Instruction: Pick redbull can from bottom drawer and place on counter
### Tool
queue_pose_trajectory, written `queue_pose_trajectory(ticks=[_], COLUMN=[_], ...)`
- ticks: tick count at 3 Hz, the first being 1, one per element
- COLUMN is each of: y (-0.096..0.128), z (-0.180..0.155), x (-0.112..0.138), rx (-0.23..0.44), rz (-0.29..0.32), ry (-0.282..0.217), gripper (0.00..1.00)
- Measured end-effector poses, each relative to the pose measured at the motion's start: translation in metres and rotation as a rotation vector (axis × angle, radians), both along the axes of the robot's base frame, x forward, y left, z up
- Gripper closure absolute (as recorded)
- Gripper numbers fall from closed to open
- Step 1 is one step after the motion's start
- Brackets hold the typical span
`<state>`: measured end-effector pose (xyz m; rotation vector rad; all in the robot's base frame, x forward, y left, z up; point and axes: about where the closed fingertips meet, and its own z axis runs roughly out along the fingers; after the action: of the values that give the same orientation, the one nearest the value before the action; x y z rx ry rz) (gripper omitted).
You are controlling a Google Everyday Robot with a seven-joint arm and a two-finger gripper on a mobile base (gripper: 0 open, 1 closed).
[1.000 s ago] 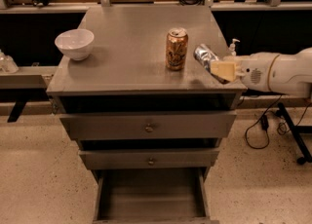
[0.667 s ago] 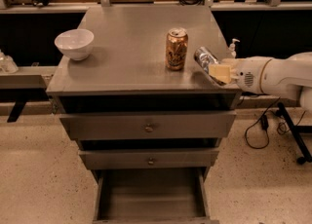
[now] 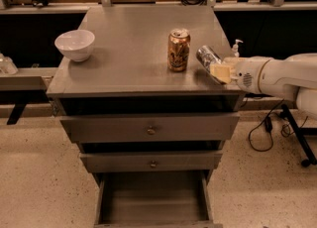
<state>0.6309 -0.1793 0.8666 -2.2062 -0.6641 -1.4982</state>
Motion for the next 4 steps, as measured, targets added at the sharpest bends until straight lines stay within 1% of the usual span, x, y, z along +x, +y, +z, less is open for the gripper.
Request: queue_pose_trajectory(ticks=[1, 2, 3, 4], y=[0.0027, 0.0046, 0.0057, 0.0057], z=[0.003, 0.0049, 0.0061, 0.0061], x=[-0.0002, -0.0004, -0.0006, -0.0006], rx=[-0.001, -0.001, -0.001, -0.001], rz=[0.004, 0.007, 0.009, 0.009], ry=[-0.005, -0.008, -0.01, -0.01], gripper=[0.28, 0.05, 0.0, 0.0])
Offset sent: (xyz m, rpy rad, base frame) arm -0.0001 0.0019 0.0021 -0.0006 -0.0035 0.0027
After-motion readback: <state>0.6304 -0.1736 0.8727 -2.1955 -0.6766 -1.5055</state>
